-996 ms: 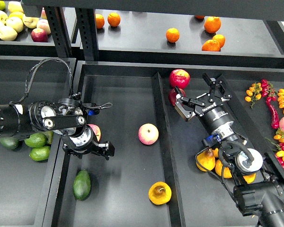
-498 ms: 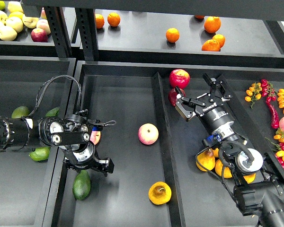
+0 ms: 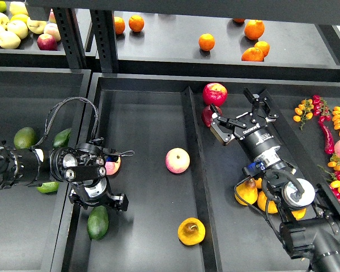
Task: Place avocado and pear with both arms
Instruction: 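Lower the open left gripper down around the dark green avocado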
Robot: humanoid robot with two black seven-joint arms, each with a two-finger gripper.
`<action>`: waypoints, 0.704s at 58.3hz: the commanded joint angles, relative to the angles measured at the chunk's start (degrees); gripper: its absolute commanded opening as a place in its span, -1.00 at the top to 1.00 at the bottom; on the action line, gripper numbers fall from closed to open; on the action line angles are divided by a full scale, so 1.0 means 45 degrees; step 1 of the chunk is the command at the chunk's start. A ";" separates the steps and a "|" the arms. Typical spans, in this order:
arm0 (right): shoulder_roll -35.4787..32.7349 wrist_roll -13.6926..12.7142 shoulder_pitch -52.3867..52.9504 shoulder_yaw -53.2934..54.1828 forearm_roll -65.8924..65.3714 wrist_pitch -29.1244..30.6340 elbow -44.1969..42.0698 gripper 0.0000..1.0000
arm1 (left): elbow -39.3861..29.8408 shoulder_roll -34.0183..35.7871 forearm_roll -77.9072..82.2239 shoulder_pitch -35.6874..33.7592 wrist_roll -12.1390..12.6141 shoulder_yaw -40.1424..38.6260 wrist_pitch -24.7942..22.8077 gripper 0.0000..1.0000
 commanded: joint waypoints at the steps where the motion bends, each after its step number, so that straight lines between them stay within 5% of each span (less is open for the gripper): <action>1: 0.0000 -0.0013 0.0019 0.0009 0.0000 0.0006 -0.0025 -0.99 | 0.0157 0.0001 0.0007 0.0062 0.0001 0.0118 0.0000 -0.99; 41: 0.0000 0.0045 -0.0020 0.0029 0.0000 0.0045 -0.0005 -0.99 | 0.1095 0.0001 0.0026 0.0960 0.0001 0.0176 0.0000 -0.91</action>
